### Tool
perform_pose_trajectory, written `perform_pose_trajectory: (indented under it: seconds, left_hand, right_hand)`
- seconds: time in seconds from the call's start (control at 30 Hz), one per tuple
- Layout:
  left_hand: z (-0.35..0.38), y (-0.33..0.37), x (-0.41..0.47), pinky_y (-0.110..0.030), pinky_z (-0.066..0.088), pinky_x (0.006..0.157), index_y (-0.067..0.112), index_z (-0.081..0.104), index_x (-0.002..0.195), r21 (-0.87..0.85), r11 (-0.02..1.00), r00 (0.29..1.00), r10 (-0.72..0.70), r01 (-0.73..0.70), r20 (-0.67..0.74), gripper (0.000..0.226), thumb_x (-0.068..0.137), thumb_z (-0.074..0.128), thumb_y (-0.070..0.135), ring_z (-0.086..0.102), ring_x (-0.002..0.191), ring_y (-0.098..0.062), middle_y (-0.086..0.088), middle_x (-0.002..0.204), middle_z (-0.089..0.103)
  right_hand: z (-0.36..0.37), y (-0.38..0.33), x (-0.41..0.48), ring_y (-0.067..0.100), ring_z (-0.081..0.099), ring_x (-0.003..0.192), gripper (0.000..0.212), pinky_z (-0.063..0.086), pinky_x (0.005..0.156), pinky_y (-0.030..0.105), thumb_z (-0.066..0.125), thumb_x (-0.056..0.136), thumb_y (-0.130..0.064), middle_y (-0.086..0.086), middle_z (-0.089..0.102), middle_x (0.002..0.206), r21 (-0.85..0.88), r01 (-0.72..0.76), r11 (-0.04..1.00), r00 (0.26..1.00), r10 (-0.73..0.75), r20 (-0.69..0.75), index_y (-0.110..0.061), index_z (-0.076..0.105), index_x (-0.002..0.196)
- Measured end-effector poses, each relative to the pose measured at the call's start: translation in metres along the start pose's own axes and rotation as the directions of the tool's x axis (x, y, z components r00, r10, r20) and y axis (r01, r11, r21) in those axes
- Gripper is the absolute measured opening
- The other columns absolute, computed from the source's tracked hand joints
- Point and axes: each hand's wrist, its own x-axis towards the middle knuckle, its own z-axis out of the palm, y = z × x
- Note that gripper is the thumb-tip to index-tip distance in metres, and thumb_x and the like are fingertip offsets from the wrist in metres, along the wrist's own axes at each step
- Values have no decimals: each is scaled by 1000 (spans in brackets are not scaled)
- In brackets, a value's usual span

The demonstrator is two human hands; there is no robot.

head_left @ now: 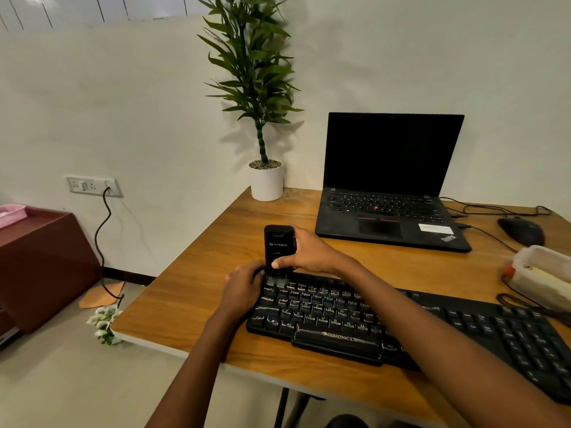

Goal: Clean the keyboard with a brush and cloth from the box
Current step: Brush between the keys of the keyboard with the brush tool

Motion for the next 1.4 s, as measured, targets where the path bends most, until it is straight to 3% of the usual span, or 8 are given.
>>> perform_pose_trajectory:
  seconds: [0.13, 0.33, 0.7, 0.9, 1.07, 1.27, 1.4]
  left_hand:
    - [1, 3, 1, -55, 43, 93, 25, 66, 103, 55, 998, 1000, -14, 16, -25, 28, 93, 46, 7, 60, 102, -27, -3, 102, 69]
    - [0, 1, 1, -55, 43, 93, 26, 66, 104, 67, 998, 1000, -9, 11, -30, 30, 92, 45, 8, 60, 101, -26, -1, 102, 70]
    - [0, 5, -3, -56, 43, 90, 20, 66, 103, 59, 998, 1000, 2, -1, -21, 30, 91, 43, 5, 60, 96, -28, -5, 98, 70]
    - [-1, 11, -3, -53, 43, 91, 22, 67, 103, 73, 997, 1000, -1, 3, -27, 33, 91, 44, 1, 60, 94, -25, 2, 93, 68]
    - [-2, 15, -6, -51, 43, 90, 28, 56, 78, 81, 996, 998, -36, 39, -44, 35, 90, 45, -3, 59, 96, -33, -12, 95, 69]
    - [-2, 14, -3, -53, 43, 94, 25, 68, 103, 64, 998, 998, -7, 11, -57, 37, 89, 48, -3, 61, 99, -21, 10, 97, 67]
    - [-2, 14, -3, -53, 42, 94, 23, 66, 102, 93, 995, 999, -18, 21, -37, 34, 90, 45, -1, 61, 98, -25, -2, 100, 70]
  right_hand:
    - [2, -3, -2, 18, 50, 115, 66, 40, 92, 25, 77, 74, -19, 6, 55, 125, -77, 46, 996, 998, -42, 48, -12, 43, 130]
    - [1, -1, -6, 17, 50, 113, 62, 41, 95, 29, 77, 74, -19, 7, 56, 124, -69, 67, 995, 997, -64, 45, -11, 45, 127]
    - [10, -2, -9, 17, 52, 111, 60, 39, 90, 23, 76, 75, -18, 7, 58, 123, -40, 90, 995, 995, -91, -25, -11, 48, 127]
    - [-14, -3, -14, 11, 51, 101, 56, 40, 84, 20, 78, 71, -15, -2, 57, 108, -97, 32, 995, 996, -23, 88, -12, 51, 120]
    - [14, -11, -8, 17, 52, 108, 59, 39, 86, 24, 78, 72, -19, 7, 58, 120, -124, 87, 988, 996, -87, 7, -11, 50, 124]
    - [-14, 2, -21, 15, 54, 106, 59, 40, 85, 21, 78, 72, -17, 5, 59, 118, -64, -9, 998, 1000, 10, 8, -12, 50, 123]
    - [3, -3, -16, 16, 53, 107, 62, 40, 84, 22, 78, 72, -21, 5, 59, 119, -101, 15, 995, 999, -20, -42, -11, 48, 125]
